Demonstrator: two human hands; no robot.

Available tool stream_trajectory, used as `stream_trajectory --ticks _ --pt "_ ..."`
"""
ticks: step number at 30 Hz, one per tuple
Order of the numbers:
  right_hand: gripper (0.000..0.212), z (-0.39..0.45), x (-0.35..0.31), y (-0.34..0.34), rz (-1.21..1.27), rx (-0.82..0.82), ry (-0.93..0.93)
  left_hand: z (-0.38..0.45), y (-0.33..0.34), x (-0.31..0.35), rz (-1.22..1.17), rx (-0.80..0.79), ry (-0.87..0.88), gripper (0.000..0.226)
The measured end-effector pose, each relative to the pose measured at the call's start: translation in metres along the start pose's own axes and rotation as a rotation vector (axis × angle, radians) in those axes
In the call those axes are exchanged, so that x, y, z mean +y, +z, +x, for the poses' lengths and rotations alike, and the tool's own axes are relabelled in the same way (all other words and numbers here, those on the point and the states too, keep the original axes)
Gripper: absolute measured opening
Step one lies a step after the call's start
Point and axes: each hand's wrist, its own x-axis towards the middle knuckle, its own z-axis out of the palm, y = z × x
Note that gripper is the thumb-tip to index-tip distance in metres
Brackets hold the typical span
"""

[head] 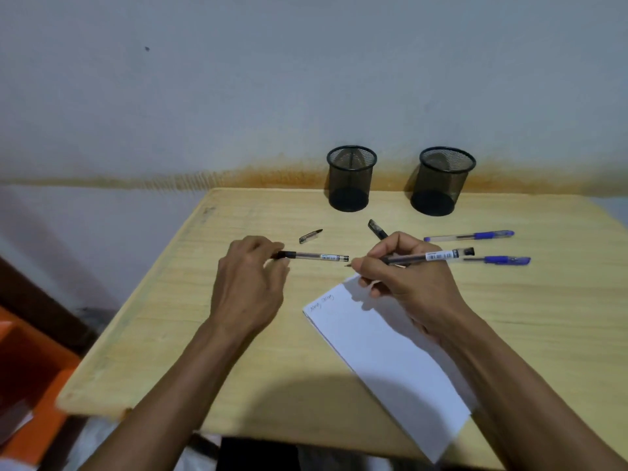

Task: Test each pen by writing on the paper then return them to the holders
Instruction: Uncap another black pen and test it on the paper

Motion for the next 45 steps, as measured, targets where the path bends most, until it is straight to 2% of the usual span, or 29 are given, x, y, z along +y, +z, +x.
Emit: stream_trajectory --ticks 4,17,19,24,30,34,37,39,41,43,45 --pt "0.016 -0.016 -0.004 -0.010 -0.002 0.040 0.010 0.014 0.006 -0.008 0.103 -0.176 -0.046 0.032" --pt "0.010 -0.042 0.000 -0.035 0.016 0.075 0.091 0.020 0.005 -0.016 0.101 -0.122 0.021 0.015" --pt "0.009 -0.043 -0.002 -0.037 0.015 0.077 0.091 0.024 0.006 -0.015 0.091 -0.133 0.000 0.014" --pt "0.009 -0.042 -0.005 -0.034 0.021 0.063 0.087 0.047 0.014 0.006 0.107 -0.145 -0.125 0.032" --pt "0.009 -0.042 -0.008 -0.032 0.020 0.036 0.063 0.079 0.030 0.025 0.133 -0.259 -0.196 0.027" --pt "0.013 -0.045 -0.010 -0.035 0.040 0.048 0.054 0.089 0.032 0.029 0.212 -0.308 -0.152 0.016" --pt "0.018 -0.045 -0.012 -0.036 0.061 0.098 0.036 0.085 0.031 0.031 0.261 -0.268 -0.070 0.021" --pt "0.016 -0.044 -0.013 -0.039 0.054 0.124 0.016 0.076 0.028 0.038 0.167 -0.182 -0.021 0.022" --pt "0.016 -0.041 -0.016 -0.042 0.042 0.143 -0.013 0.062 0.021 0.052 -0.020 -0.118 0.003 0.014" --pt "0.016 -0.038 -0.022 -0.045 0.062 0.154 -0.049 0.046 0.011 0.070 -0.146 -0.120 0.037 0.010" --pt "0.012 -0.037 -0.028 -0.048 0.095 0.164 -0.108 0.031 0.004 0.084 -0.218 -0.152 0.105 0.014"
